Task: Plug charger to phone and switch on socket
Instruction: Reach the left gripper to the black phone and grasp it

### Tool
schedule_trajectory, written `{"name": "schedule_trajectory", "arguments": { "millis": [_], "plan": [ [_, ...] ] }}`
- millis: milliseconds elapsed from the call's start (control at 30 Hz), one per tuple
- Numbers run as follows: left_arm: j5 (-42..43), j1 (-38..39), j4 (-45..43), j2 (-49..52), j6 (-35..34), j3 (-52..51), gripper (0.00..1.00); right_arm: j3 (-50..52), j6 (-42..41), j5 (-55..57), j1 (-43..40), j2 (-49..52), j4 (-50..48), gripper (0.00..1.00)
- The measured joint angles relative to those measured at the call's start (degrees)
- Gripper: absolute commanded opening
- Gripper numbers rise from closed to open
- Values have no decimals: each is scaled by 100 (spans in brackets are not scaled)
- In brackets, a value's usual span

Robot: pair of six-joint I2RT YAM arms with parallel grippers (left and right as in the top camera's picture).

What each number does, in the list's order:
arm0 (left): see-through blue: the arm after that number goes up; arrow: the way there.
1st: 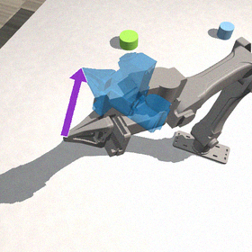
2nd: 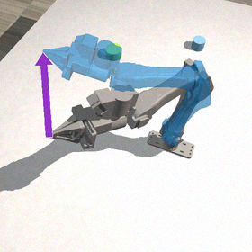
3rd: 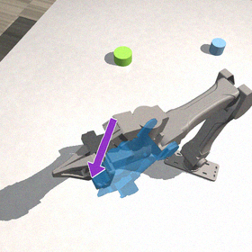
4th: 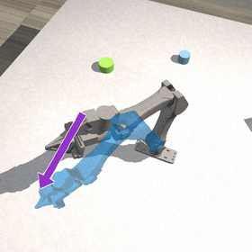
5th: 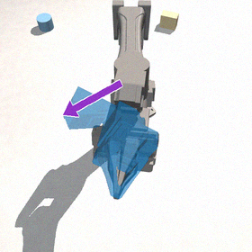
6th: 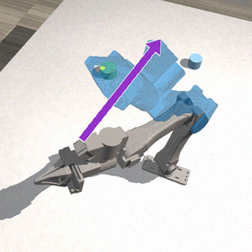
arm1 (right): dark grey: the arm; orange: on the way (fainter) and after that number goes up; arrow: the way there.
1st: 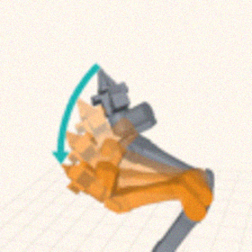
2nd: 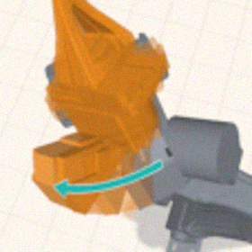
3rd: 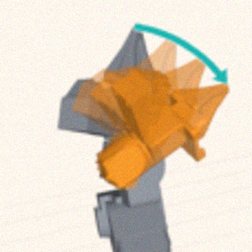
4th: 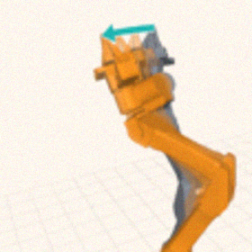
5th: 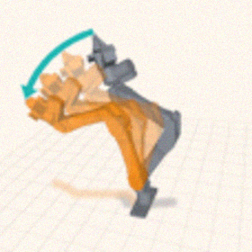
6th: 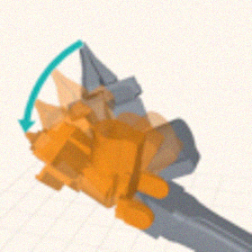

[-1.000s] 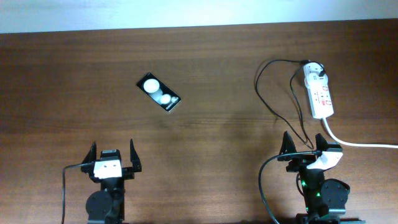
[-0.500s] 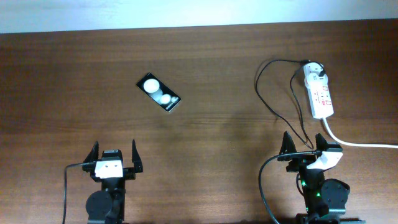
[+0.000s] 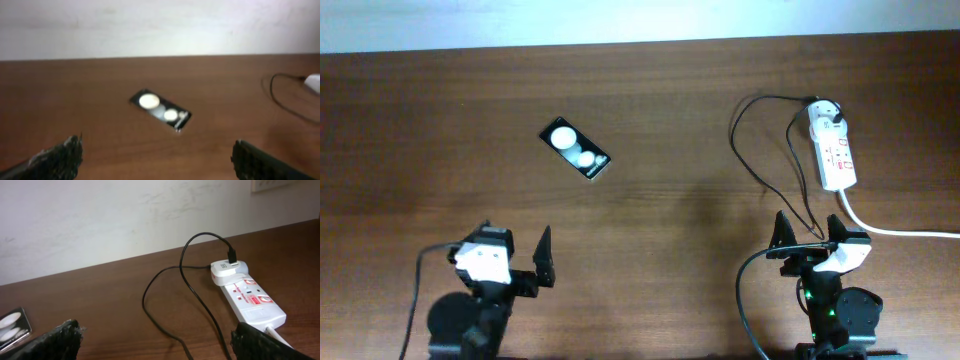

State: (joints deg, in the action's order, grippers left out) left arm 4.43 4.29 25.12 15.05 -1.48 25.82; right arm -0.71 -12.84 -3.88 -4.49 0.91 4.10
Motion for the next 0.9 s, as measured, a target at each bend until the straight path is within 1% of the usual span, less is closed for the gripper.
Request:
{"name": "schedule_trajectory", "arguments": {
  "millis": [33, 67, 100, 133, 167, 200, 233, 267, 300, 333, 433, 533, 600, 667, 700, 800, 900],
  "plan": [
    [37, 0, 201, 221, -33, 273, 99, 0, -2, 0, 0, 2, 0, 99],
    [173, 0, 487, 822, -101, 940, 99, 0, 0, 0, 0, 0, 2, 99],
    [225, 0, 785, 1047, -125, 1204, 99, 0, 0, 0, 0, 0, 0, 99],
    [254, 0, 1338, 1373, -138, 1600, 99, 0, 0, 0, 0, 0, 0, 99],
    [282, 0, 1838, 2234, -140, 2500, 99, 0, 2, 0, 0, 0, 0, 99],
    [289, 0, 2031, 2573, -138, 2817, 99, 0, -2, 0, 0, 0, 2, 99],
    [302, -4, 2780, 3289, -140, 3654, 99, 0, 0, 0, 0, 0, 0, 99],
    [339, -4, 3064, 3891, -140, 4317, 99, 0, 0, 0, 0, 0, 0, 99],
    [472, -15, 3602, 4367, -140, 4828, 99, 0, 0, 0, -2, 0, -2, 99],
    [643, -15, 3681, 4728, -140, 5115, 99, 0, 2, 0, -2, 0, 0, 99],
    [957, -15, 4192, 5471, -140, 5200, 99, 0, 0, 0, 0, 0, 0, 99],
    [1045, -15, 4288, 6177, -238, 5206, 99, 0, -2, 0, -2, 0, 0, 99],
    [1043, -15, 4247, 6526, -728, 5206, 99, 0, 0, 0, 0, 0, 0, 99],
    [872, -13, 4100, 6758, -1480, 5206, 99, 0, 0, 0, 0, 0, 0, 99],
    [684, 24, 4039, 6758, -1757, 5206, 99, 0, -2, 0, -2, 0, 0, 99],
    [-334, 505, 3976, 6769, -2741, 5307, 99, 0, 0, 0, 0, 0, 0, 99],
    [-640, 562, 4017, 7079, -3049, 5906, 100, 0, 0, 0, 0, 0, 0, 99]
  ]
}}
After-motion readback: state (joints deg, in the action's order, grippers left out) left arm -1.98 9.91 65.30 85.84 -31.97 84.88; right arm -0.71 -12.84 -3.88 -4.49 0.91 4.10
